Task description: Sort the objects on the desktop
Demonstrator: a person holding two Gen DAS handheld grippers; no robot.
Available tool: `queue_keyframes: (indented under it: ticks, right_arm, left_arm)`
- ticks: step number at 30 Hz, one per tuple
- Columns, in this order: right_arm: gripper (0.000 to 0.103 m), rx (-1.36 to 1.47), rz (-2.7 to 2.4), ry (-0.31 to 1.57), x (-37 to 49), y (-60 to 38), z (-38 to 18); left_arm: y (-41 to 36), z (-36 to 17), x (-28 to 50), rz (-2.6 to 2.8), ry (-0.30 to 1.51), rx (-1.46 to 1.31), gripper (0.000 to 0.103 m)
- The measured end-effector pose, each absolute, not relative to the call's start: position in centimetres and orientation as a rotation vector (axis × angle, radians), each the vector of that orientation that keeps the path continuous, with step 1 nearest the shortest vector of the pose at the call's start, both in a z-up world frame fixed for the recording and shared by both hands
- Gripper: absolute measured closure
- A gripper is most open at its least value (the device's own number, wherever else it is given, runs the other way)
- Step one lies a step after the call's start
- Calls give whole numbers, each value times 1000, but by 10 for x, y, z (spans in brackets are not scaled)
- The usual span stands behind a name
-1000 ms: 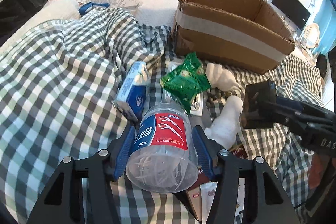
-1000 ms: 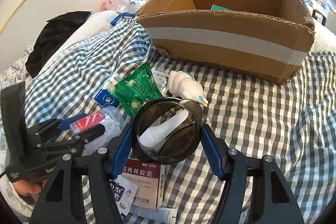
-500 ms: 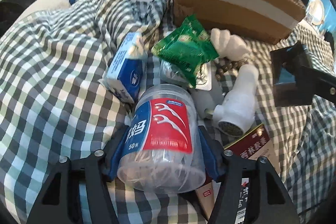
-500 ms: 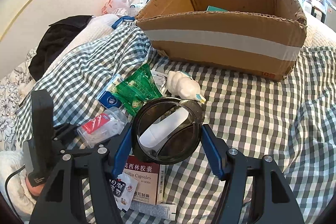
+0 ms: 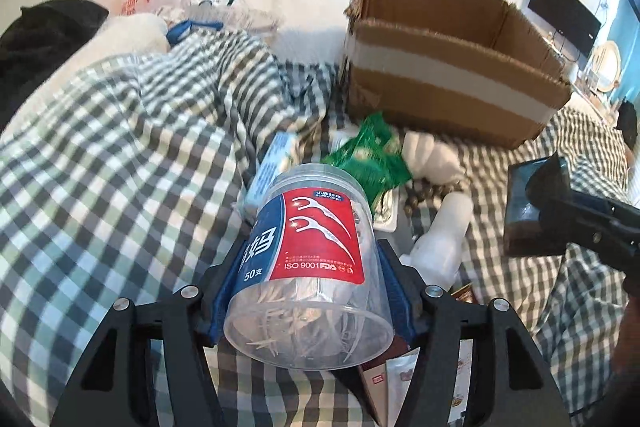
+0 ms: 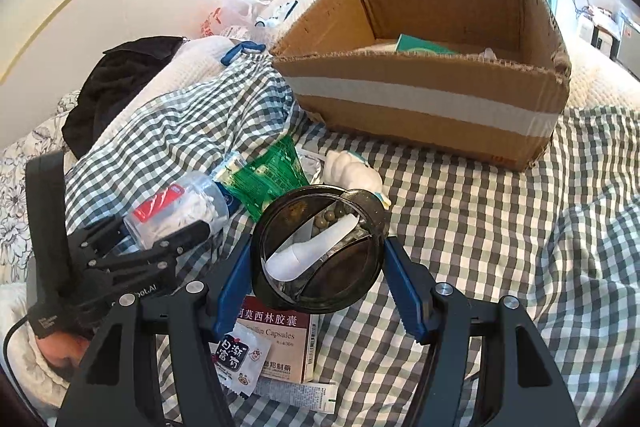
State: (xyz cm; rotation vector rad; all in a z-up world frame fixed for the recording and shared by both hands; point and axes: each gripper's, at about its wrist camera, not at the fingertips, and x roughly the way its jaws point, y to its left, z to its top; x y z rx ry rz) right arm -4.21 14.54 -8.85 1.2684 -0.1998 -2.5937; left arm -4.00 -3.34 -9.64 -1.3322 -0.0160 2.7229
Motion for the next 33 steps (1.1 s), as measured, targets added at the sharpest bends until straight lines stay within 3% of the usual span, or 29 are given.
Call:
queue_keyframes:
  ticks: [18,33]
  right_arm:
    - [40,1182,-2664,-201,-42,165,-53]
    - [40,1016,-2805,-170,-76,211,16]
  left_arm:
    - [-17,-54,-63,2739,3,-1173,40]
    - [25,16,-112,2747,1,-899,40]
